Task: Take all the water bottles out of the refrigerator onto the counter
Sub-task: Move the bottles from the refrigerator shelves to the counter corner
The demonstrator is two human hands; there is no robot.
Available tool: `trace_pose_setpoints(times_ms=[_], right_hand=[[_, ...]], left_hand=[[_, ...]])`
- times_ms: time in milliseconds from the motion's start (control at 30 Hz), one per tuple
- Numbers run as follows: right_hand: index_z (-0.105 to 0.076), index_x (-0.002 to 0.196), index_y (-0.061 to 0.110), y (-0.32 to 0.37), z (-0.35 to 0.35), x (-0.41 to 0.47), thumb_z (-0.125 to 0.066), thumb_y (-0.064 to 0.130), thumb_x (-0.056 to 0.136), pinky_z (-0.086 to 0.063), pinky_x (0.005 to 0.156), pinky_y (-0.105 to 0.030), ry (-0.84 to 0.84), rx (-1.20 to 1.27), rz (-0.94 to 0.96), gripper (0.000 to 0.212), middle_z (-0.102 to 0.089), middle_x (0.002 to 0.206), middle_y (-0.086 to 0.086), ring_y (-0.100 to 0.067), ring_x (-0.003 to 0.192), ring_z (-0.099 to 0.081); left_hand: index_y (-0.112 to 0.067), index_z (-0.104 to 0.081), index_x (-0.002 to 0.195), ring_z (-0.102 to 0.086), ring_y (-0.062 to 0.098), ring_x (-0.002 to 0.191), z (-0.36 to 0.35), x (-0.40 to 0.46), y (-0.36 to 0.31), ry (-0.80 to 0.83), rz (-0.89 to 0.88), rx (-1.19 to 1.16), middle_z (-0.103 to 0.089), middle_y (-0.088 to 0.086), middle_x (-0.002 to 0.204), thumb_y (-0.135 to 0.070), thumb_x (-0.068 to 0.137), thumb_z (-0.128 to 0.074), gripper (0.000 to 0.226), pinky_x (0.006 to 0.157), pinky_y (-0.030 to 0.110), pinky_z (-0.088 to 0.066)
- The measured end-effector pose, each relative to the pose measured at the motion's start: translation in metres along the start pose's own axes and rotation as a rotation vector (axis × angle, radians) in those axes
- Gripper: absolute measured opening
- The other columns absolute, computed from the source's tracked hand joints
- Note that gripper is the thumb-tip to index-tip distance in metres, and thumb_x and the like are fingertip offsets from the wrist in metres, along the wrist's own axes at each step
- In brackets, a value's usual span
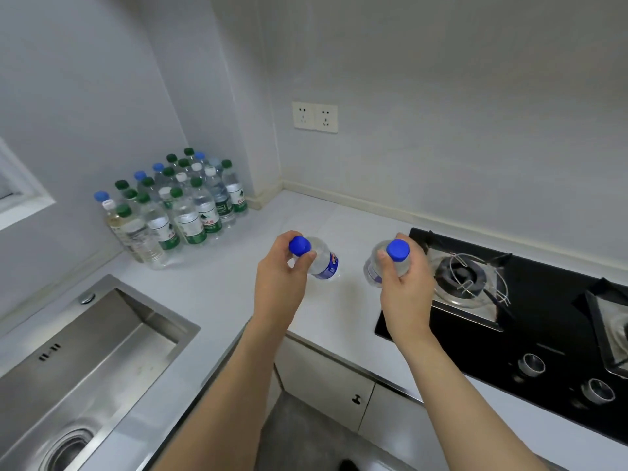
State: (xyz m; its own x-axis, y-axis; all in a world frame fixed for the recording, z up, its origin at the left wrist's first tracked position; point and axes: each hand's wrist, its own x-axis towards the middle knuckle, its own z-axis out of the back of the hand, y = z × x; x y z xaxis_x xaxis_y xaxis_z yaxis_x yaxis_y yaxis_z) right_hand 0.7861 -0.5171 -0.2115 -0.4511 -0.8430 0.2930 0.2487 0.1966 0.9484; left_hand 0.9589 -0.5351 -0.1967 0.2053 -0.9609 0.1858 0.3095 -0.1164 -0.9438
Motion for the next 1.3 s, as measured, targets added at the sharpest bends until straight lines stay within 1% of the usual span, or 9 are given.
trace_pose_setpoints(times_ms=[67, 233, 333, 600, 767, 900, 967, 1067, 1300], right_hand=[[-0.053, 0.133, 0.016, -0.003, -0.011, 0.014, -0.06, 0.022, 0.094, -0.038, 0.109, -0.026, 0.016, 0.013, -0.006, 0.04, -0.056, 0.131, 0.007, -0.003, 0.121, -0.049], [-0.053, 0.133, 0.016, -0.006, -0.036, 0.062, -0.059, 0.02, 0.094, -0.034, 0.104, -0.012, 0.052, 0.043, 0.002, 0.04, -0.055, 0.132, 0.009, -0.001, 0.122, -0.047], [-0.053, 0.133, 0.017, -0.008, -0.05, 0.089, -0.059, 0.022, 0.095, -0.033, 0.104, -0.012, 0.082, 0.071, 0.013, 0.039, -0.056, 0.132, 0.008, -0.001, 0.123, -0.047], [-0.052, 0.132, 0.02, -0.029, -0.09, 0.125, -0.059, 0.024, 0.095, -0.034, 0.091, 0.001, 0.177, 0.102, -0.036, 0.038, -0.055, 0.133, 0.01, -0.004, 0.124, -0.048], [-0.053, 0.131, 0.016, -0.038, -0.133, 0.134, -0.06, 0.021, 0.095, -0.034, 0.082, 0.004, 0.24, 0.109, -0.063, 0.037, -0.057, 0.129, 0.007, -0.007, 0.12, -0.05], [-0.052, 0.133, 0.018, -0.041, -0.183, 0.14, -0.06, 0.026, 0.095, -0.036, 0.093, -0.004, 0.272, 0.098, -0.072, 0.039, -0.056, 0.13, 0.01, -0.006, 0.123, -0.049], [-0.052, 0.133, 0.019, -0.041, -0.208, 0.14, -0.06, 0.027, 0.095, -0.041, 0.102, -0.021, 0.288, 0.084, -0.073, 0.04, -0.056, 0.13, 0.01, -0.01, 0.122, -0.051], [-0.053, 0.131, 0.024, -0.037, -0.253, 0.14, -0.061, 0.031, 0.094, -0.045, 0.103, -0.041, 0.339, 0.06, -0.088, 0.038, -0.057, 0.127, 0.013, -0.019, 0.114, -0.056], [-0.057, 0.121, 0.031, -0.021, -0.366, 0.123, -0.064, 0.029, 0.091, -0.05, 0.096, -0.042, 0.616, 0.031, -0.1, 0.03, -0.057, 0.109, 0.029, -0.007, 0.105, -0.057]], left_hand=[[-0.03, -0.059, 0.11, -0.061, 0.004, 0.094, -0.002, 0.015, 0.004, -0.012, 0.014, 0.015, -0.066, -0.012, 0.103, -0.019, 0.092, -0.064, 0.022, 0.072, 0.016, -0.045], [-0.03, -0.058, 0.11, -0.061, 0.012, 0.088, -0.008, 0.06, 0.003, -0.054, 0.019, 0.072, -0.066, -0.011, 0.102, -0.02, 0.092, -0.064, 0.022, 0.067, 0.009, -0.043], [-0.03, -0.058, 0.109, -0.06, 0.009, 0.088, -0.014, 0.087, 0.0, -0.08, 0.007, 0.09, -0.066, -0.012, 0.101, -0.02, 0.092, -0.064, 0.021, 0.066, 0.007, -0.043], [-0.03, -0.058, 0.106, -0.06, 0.019, 0.088, -0.018, 0.124, 0.02, -0.107, 0.049, 0.106, -0.066, -0.01, 0.096, -0.019, 0.09, -0.064, 0.02, 0.073, 0.031, -0.05], [-0.031, -0.058, 0.108, -0.059, 0.02, 0.088, 0.002, 0.151, 0.043, -0.151, 0.098, 0.16, -0.066, -0.009, 0.099, -0.022, 0.091, -0.065, 0.021, 0.071, 0.024, -0.046], [-0.029, -0.059, 0.11, -0.059, 0.017, 0.088, 0.034, 0.181, 0.057, -0.193, 0.098, 0.178, -0.066, -0.009, 0.099, -0.023, 0.091, -0.066, 0.021, 0.072, 0.025, -0.046], [-0.029, -0.059, 0.111, -0.06, 0.019, 0.086, 0.053, 0.194, 0.063, -0.211, 0.094, 0.21, -0.066, -0.008, 0.098, -0.024, 0.091, -0.066, 0.022, 0.072, 0.029, -0.047], [-0.03, -0.058, 0.112, -0.061, 0.023, 0.082, 0.088, 0.215, 0.078, -0.223, 0.103, 0.286, -0.066, -0.006, 0.094, -0.025, 0.09, -0.067, 0.024, 0.074, 0.039, -0.051], [-0.028, -0.059, 0.114, -0.059, 0.018, 0.079, 0.176, 0.242, 0.126, -0.288, 0.204, 0.388, -0.064, -0.009, 0.094, -0.023, 0.09, -0.067, 0.026, 0.069, 0.029, -0.045]])
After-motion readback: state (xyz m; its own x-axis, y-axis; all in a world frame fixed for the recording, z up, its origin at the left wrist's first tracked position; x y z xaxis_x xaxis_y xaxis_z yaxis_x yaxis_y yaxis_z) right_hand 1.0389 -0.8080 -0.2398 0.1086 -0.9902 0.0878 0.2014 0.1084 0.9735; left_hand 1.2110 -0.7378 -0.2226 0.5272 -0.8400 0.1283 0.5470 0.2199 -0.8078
